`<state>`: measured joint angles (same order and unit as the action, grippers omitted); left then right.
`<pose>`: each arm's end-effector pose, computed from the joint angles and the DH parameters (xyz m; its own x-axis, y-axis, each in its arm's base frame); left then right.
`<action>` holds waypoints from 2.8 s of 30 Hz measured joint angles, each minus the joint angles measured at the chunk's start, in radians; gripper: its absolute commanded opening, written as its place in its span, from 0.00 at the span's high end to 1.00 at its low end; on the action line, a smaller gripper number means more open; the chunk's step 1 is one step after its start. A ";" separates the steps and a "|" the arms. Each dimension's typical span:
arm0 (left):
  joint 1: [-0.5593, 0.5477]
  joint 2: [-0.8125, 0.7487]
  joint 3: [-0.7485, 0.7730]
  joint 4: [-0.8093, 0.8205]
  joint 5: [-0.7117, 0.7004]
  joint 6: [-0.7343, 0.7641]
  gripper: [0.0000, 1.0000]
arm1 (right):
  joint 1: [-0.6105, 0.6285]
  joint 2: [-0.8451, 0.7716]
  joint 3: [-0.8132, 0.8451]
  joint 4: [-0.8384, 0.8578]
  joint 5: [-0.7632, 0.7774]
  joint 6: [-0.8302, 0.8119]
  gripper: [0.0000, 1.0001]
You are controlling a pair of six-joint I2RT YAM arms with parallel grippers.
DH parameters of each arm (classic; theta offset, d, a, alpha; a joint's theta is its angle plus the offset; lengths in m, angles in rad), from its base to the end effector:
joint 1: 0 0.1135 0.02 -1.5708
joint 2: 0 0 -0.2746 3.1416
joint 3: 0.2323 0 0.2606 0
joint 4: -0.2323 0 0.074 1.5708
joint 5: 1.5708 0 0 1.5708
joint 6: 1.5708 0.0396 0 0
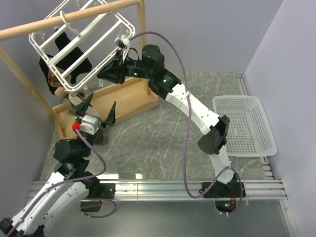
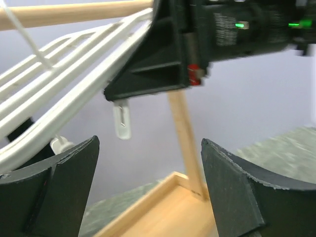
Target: Clip the underwear to the hanger
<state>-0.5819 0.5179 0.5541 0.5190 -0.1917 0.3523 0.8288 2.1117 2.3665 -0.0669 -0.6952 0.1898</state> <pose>0.1116 -0.0644 0.3781 0.5528 0.0418 -0.8323 0.2275 0.9532 0.1990 0.3153 0.3815 0.4904 -0.0631 0.1456 -0.9873 -0.9973 0.0281 0.0678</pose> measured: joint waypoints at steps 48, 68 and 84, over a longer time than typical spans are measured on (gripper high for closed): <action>-0.193 0.846 0.660 -1.540 -0.182 0.056 0.06 | -0.009 -0.002 -0.059 0.015 0.153 0.262 1.00; -0.286 0.771 0.503 -1.472 -0.323 0.071 0.01 | 0.068 -0.056 -0.101 -0.051 0.457 0.208 1.00; -0.038 0.924 0.666 -1.659 -0.380 0.241 0.01 | 0.078 -0.089 -0.186 0.005 0.486 0.197 1.00</action>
<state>-0.6197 1.4414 1.2198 -1.1400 -0.5720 0.5930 0.9070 2.0232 2.1807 -0.0620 -0.2092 0.3870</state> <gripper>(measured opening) 0.993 0.234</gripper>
